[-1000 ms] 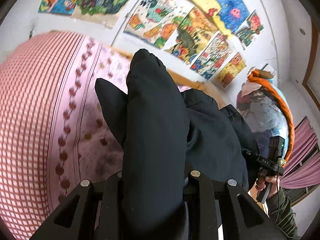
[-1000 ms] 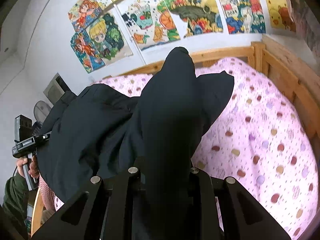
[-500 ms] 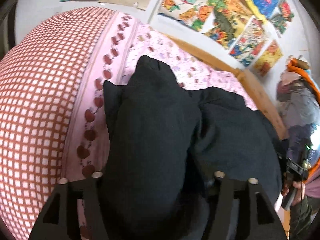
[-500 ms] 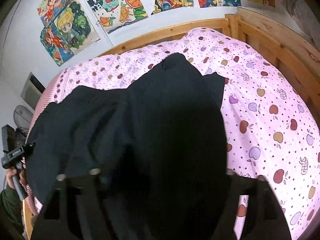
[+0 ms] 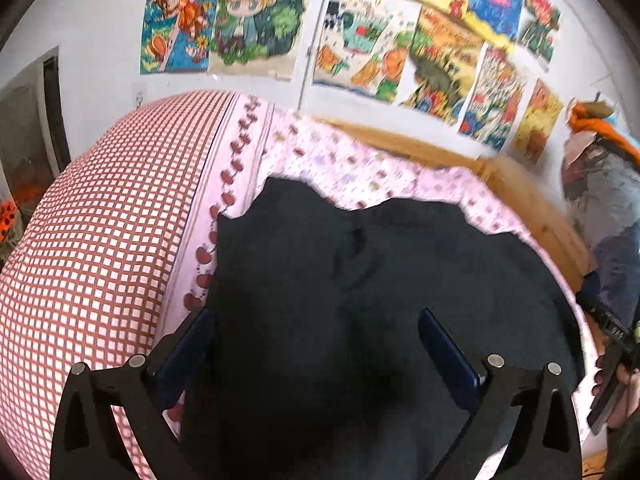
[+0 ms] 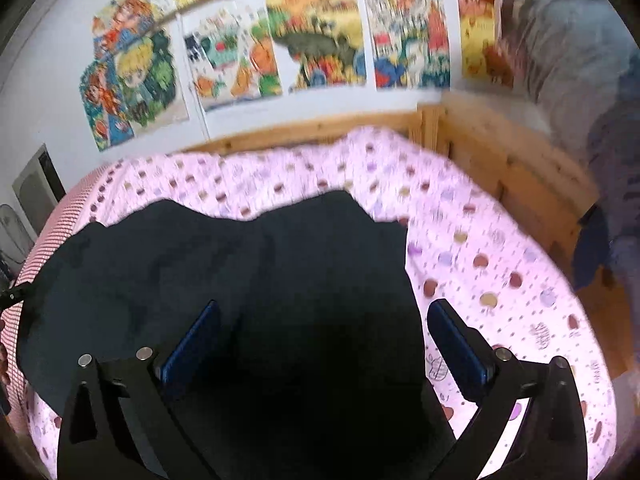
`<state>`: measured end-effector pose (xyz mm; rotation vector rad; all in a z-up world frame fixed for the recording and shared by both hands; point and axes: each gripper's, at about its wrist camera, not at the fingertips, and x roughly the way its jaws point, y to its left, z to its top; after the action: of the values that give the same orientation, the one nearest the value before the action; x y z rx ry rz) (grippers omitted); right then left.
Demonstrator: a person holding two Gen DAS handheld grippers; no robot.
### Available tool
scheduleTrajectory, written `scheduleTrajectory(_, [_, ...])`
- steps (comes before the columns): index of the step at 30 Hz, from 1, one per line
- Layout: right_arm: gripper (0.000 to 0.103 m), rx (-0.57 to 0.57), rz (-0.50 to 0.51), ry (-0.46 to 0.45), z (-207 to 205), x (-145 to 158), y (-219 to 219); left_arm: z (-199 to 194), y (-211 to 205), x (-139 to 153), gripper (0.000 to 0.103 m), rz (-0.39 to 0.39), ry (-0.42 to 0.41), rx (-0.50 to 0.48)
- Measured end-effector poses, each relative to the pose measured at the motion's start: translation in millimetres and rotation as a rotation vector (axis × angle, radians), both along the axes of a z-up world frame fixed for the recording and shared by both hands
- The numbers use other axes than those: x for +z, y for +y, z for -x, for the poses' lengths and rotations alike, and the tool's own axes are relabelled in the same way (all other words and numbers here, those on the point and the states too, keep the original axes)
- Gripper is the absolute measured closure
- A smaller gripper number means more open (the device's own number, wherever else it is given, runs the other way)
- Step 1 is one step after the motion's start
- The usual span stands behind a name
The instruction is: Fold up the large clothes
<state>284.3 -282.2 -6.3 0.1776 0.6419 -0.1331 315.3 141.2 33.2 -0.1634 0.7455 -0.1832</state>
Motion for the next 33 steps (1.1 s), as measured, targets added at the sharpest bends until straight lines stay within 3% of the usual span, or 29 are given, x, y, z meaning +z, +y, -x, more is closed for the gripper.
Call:
scheduleTrajectory(5, [0.002, 0.017, 0.025, -0.079, 19.1, 20.7, 10.3, 26.1, -10.4, 19.8, 0.0, 0.012, -0.069, -0.009])
scheduleTrajectory(9, [0.002, 0.028, 0.008, -0.138, 36.9, 33.1, 18.5, 47.8, -21.0, 33.3, 0.0, -0.03, -0.136, -0.011])
scheduleTrajectory(15, [0.002, 0.052, 0.066, -0.229, 65.8, 50.5, 36.6, 85.1, -38.1, 51.8, 0.0, -0.112, -0.234, -0.013])
scheduleTrajectory(21, [0.002, 0.077, 0.097, -0.295, 93.1, 69.7, 52.6, 117.6, -44.7, 69.3, 0.0, -0.131, -0.318, -0.006])
scheduleTrajectory(33, [0.002, 0.129, 0.169, -0.394, 146.4, 91.0, 88.3, 166.4, -49.8, 87.7, 0.0, -0.147, -0.404, -0.003])
